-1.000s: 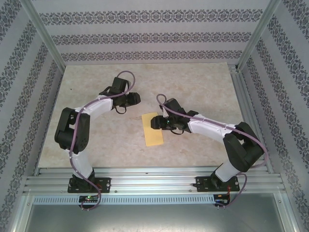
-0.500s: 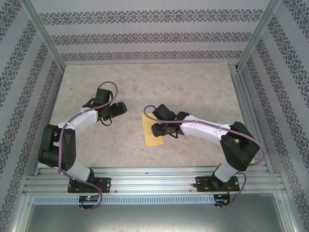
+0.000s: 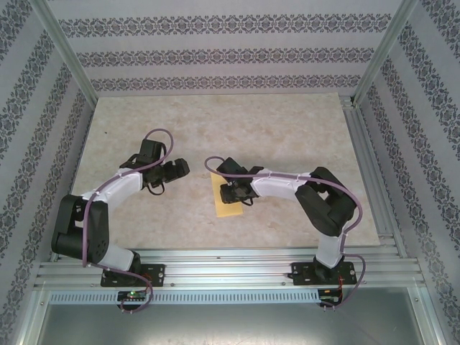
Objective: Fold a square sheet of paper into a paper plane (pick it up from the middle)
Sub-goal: Move the square sheet of paper to the center of the table, then pick up the square sheet of paper from the center of the table.
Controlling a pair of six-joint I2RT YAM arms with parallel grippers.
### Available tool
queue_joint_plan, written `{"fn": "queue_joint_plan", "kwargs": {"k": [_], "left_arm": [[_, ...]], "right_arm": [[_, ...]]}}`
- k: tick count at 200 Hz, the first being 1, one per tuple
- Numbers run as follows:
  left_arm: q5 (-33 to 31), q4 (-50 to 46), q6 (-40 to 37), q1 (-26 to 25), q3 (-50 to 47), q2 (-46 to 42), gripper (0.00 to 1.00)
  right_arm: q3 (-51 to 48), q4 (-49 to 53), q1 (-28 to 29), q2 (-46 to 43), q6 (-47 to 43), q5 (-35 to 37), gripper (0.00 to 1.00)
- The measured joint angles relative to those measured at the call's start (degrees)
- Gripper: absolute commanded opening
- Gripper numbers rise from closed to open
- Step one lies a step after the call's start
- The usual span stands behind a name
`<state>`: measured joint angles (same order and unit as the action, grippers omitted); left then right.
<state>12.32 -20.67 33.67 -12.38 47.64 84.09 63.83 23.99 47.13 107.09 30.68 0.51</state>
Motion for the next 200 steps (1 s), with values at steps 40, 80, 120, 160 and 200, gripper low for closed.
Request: {"fn": "queue_joint_plan", "kwargs": {"k": [40, 80, 120, 160, 200], "left_arm": [[2.14, 0.00, 0.02, 0.00, -1.53, -0.48, 0.93], [4.22, 0.20, 0.02, 0.00, -1.84, -1.25, 0.93], [7.50, 2.03, 0.63, 0.00, -4.20, -1.68, 0.93], [11.10, 3.91, 2.51, -0.85, -6.91, -1.70, 0.91], [13.66, 7.08, 5.29, -5.51, -8.02, -1.68, 0.89]], "right_arm": [[3.48, -3.52, 0.17, 3.37, 4.46, 0.11, 0.33], [7.72, -5.40, 0.76, 6.80, 8.50, 0.46, 0.34], [7.76, -5.53, 0.50, 4.74, 10.01, -0.17, 0.34], [6.82, -5.20, -2.01, -0.57, 10.19, -1.77, 0.25], [7.21, -4.37, -4.52, 0.96, 9.75, -3.19, 0.21]]}}
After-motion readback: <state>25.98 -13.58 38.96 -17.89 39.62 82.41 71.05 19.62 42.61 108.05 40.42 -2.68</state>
